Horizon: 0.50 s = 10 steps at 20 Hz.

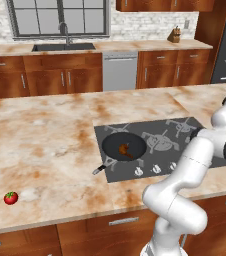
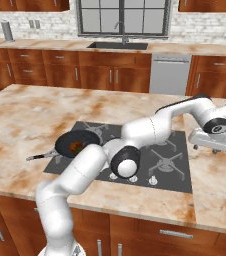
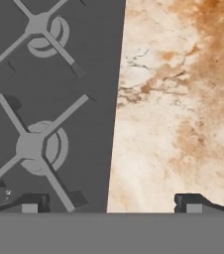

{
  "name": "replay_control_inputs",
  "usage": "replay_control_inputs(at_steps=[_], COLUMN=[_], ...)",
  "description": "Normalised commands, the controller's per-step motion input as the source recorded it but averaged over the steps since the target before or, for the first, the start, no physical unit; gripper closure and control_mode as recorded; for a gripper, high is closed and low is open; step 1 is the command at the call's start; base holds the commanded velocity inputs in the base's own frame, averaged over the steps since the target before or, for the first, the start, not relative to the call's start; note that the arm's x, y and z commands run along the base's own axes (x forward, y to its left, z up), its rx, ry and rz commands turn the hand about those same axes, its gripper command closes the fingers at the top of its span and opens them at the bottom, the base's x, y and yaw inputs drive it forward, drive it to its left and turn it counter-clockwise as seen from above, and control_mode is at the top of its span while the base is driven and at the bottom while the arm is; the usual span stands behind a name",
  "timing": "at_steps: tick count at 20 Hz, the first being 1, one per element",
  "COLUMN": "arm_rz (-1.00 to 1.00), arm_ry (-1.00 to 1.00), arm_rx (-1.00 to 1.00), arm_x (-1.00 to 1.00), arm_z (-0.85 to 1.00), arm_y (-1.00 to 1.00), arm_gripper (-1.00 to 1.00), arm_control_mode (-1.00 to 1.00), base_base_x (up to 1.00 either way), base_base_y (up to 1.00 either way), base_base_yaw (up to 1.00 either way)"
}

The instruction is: Place both pans onto different burners. Then place the tomato and the chicken drumstick on different pans.

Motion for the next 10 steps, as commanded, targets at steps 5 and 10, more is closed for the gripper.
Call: replay_control_inputs(at_steps=[5,10], arm_rz=[0.00,0.01], arm_ry=[-0.12,-0.20], arm_rx=[-0.12,-0.18], arm_x=[-0.53,-0.64], arm_z=[-0.19,-0.17], arm_y=[0.46,0.75], arm_gripper=[-1.00,-1.00], arm_control_mode=[-1.00,-1.00], base_base_x=[0.00,0.00], base_base_y=[0.00,0.00], base_base_yaw=[0.00,0.00])
